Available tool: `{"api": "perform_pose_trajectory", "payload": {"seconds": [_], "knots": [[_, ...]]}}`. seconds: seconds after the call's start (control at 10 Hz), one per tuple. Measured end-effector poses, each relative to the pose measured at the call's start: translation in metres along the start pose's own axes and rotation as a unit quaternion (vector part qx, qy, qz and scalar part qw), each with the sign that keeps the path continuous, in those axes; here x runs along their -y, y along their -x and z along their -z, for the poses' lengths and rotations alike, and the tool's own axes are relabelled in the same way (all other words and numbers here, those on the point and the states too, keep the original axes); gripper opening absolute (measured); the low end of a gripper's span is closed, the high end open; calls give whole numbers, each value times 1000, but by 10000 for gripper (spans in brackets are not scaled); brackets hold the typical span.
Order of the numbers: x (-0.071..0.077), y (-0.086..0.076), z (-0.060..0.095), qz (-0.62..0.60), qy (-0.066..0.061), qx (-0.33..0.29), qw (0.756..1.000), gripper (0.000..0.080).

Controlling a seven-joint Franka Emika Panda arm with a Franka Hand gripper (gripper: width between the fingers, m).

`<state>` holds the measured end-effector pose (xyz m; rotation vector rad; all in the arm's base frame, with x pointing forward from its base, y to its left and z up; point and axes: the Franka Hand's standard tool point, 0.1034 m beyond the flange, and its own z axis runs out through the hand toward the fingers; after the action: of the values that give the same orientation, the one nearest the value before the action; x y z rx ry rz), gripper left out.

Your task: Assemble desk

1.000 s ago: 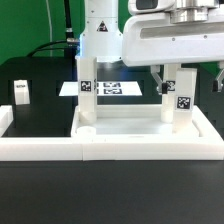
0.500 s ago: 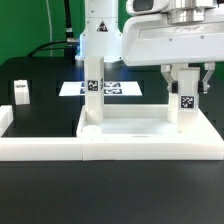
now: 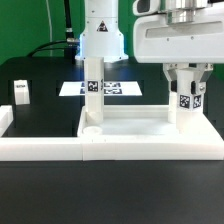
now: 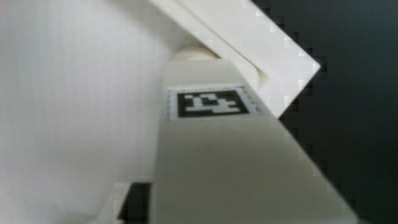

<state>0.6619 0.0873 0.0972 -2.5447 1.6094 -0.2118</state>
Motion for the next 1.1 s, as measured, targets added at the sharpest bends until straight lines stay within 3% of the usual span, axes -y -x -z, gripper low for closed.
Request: {"api": "perform_pose_trajectory", "payload": {"seconds": [0.2,0.6,1.1], "knots": [[-4,-2,2,-142,-9,26,990,297],[-14,-18,0,-253,13,58,966,298],[-13,-11,-1,-381,25,47,923,297]]}}
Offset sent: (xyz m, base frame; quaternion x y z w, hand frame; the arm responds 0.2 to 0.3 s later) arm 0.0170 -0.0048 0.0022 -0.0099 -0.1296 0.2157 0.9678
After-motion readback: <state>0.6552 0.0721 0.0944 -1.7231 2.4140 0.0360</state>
